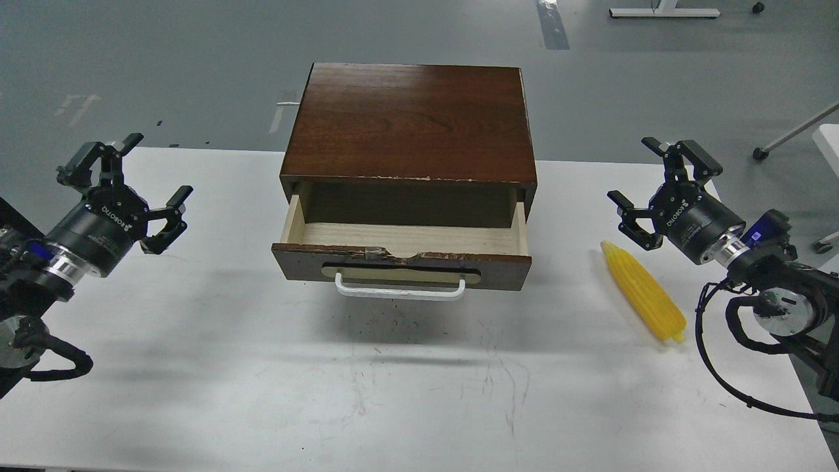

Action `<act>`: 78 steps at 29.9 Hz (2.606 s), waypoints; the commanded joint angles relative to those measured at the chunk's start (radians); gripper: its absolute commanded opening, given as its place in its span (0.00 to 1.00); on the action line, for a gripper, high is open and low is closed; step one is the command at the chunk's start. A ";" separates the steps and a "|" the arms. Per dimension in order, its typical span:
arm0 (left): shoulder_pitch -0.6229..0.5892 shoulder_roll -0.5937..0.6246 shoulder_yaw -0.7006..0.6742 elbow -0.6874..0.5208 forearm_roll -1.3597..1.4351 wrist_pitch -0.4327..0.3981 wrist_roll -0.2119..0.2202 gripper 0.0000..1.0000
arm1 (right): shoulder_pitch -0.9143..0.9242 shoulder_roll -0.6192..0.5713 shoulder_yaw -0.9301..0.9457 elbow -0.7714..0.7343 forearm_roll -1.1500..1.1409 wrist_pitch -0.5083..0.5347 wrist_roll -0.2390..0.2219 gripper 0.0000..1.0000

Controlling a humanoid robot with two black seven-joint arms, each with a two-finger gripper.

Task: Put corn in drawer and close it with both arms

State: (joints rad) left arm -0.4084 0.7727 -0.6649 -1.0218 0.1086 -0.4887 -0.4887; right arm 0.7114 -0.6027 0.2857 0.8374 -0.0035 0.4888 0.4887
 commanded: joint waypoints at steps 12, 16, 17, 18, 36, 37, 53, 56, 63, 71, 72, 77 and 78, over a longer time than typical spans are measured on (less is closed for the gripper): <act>-0.018 -0.003 -0.010 -0.003 0.005 0.000 0.000 1.00 | 0.193 -0.199 -0.030 0.074 -0.387 0.000 0.000 1.00; -0.021 -0.007 -0.010 -0.003 0.005 0.000 0.000 1.00 | 0.249 -0.232 -0.033 0.077 -0.725 0.000 0.000 1.00; -0.021 -0.007 -0.010 -0.003 0.005 0.000 0.000 1.00 | 0.250 -0.238 -0.033 0.077 -0.778 0.000 0.000 1.00; -0.021 -0.007 -0.010 -0.004 0.005 0.000 0.000 1.00 | 0.250 -0.250 -0.033 0.084 -0.875 0.000 0.000 1.00; -0.023 -0.007 -0.012 -0.009 0.005 0.000 0.000 1.00 | 0.266 -0.209 -0.410 0.074 -1.372 -0.245 0.000 0.97; -0.023 -0.007 -0.010 -0.009 0.005 0.000 0.000 1.00 | 0.266 -0.204 -0.410 0.071 -1.374 -0.245 0.000 0.97; -0.023 -0.007 -0.010 -0.011 0.005 0.000 0.000 1.00 | 0.263 -0.157 -0.504 0.058 -1.376 -0.243 0.000 0.77; -0.023 -0.007 -0.010 -0.011 0.005 0.000 0.000 1.00 | 0.260 -0.150 -0.510 0.052 -1.376 -0.243 0.000 0.67; -0.023 -0.007 -0.010 -0.011 0.005 0.000 0.000 1.00 | 0.261 -0.150 -0.514 0.055 -1.376 -0.242 0.000 0.23; -0.024 -0.006 -0.010 -0.011 0.005 0.000 0.000 1.00 | 0.362 -0.172 -0.513 0.072 -1.368 -0.239 0.000 0.11; -0.026 -0.004 -0.010 -0.011 0.005 0.000 0.000 1.00 | 0.415 -0.186 -0.513 0.087 -1.366 -0.239 0.000 0.11; -0.036 -0.004 -0.010 -0.011 0.005 0.000 0.000 1.00 | 0.646 -0.210 -0.514 0.131 -1.362 -0.217 0.000 0.11; -0.036 -0.003 -0.010 -0.011 0.005 0.000 0.000 1.00 | 0.708 -0.207 -0.514 0.137 -1.362 -0.202 0.000 0.11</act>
State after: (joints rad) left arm -0.4421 0.7686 -0.6743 -1.0324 0.1135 -0.4887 -0.4887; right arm 1.2900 -0.8096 -0.2269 0.9579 -1.3653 0.2616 0.4887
